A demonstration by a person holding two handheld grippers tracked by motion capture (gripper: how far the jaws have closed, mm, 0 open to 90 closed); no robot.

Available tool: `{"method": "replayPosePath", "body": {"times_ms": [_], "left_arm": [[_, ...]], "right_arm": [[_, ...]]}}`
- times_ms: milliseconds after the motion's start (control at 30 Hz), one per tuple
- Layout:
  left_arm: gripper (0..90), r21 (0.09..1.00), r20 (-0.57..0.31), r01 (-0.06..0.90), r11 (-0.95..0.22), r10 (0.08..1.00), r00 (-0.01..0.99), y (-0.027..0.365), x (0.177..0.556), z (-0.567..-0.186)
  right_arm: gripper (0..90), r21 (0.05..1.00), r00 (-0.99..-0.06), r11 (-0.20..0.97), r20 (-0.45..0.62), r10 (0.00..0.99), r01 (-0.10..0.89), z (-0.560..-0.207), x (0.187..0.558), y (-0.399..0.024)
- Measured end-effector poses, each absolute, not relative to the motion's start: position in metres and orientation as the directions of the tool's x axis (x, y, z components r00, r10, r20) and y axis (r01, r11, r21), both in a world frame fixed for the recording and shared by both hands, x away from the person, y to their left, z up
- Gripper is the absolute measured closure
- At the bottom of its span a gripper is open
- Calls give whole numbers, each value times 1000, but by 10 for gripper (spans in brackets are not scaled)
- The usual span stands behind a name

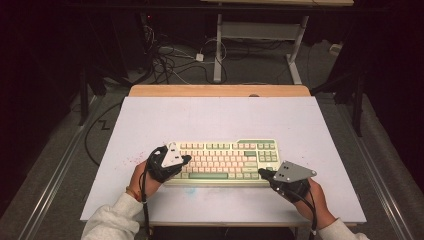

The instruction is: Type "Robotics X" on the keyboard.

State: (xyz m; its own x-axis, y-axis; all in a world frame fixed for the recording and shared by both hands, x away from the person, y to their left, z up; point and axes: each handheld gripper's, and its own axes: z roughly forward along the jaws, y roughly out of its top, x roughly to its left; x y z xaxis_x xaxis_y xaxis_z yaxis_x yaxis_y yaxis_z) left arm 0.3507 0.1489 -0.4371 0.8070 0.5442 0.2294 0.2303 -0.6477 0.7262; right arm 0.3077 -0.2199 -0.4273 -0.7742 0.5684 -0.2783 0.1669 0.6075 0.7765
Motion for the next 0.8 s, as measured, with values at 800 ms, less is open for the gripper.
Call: {"method": "replayPosePath", "body": {"times_ms": [800], "left_arm": [[871, 747, 235, 188, -637, 518, 823, 147, 335, -428]], "right_arm": [[892, 778, -773, 605, -279, 570, 166, -426, 307, -220]]}}
